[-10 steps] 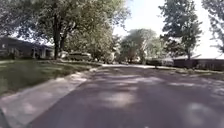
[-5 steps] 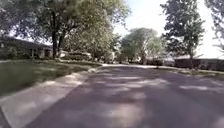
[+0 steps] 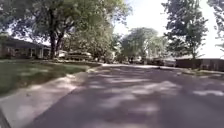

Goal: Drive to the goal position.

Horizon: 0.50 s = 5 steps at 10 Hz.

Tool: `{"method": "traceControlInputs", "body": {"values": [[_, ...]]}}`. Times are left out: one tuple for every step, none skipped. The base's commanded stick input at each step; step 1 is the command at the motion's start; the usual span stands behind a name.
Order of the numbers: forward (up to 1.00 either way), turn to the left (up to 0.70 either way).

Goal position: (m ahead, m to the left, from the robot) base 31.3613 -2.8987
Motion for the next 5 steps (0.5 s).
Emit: {"method": "traceControlInputs", "body": {"values": [[1.0, 0.0], [1.0, 0.0], [1.0, 0.0], [1.0, 0.0], [1.0, 0.0]]}}
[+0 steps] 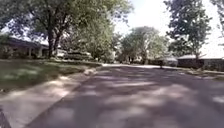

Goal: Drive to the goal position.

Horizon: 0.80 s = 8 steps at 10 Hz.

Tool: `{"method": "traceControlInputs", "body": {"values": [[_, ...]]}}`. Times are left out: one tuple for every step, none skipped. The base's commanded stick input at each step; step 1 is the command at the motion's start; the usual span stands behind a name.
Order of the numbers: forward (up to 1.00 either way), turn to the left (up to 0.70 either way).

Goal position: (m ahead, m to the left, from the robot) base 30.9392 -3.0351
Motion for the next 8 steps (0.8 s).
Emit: {"method": "traceControlInputs", "body": {"values": [[1.0, 0.0], [1.0, 0.0], [1.0, 0.0], [1.0, 0.0], [1.0, 0.0], [1.0, 0.0], [1.0, 0.0], [1.0, 0.0]]}}
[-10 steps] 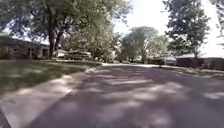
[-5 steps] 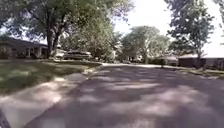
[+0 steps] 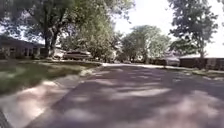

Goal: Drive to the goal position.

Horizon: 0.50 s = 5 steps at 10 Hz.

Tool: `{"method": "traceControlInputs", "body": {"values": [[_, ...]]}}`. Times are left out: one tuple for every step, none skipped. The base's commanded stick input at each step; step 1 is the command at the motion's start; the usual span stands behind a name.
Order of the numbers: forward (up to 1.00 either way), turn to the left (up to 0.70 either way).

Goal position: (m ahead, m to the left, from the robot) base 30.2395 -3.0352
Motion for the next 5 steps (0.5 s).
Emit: {"method": "traceControlInputs", "body": {"values": [[1.0, 0.0], [1.0, 0.0], [1.0, 0.0], [1.0, 0.0], [1.0, 0.0]]}}
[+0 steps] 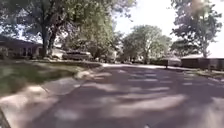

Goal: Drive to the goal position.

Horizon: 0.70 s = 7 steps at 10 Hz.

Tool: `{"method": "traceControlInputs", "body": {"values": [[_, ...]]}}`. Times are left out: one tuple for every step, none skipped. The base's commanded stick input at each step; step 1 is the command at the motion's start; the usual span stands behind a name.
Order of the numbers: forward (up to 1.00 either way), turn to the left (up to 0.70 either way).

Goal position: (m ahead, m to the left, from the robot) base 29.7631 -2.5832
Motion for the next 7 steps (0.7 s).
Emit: {"method": "traceControlInputs", "body": {"values": [[1.0, 0.0], [1.0, 0.0], [1.0, 0.0], [1.0, 0.0], [1.0, 0.0], [1.0, 0.0], [1.0, 0.0]]}}
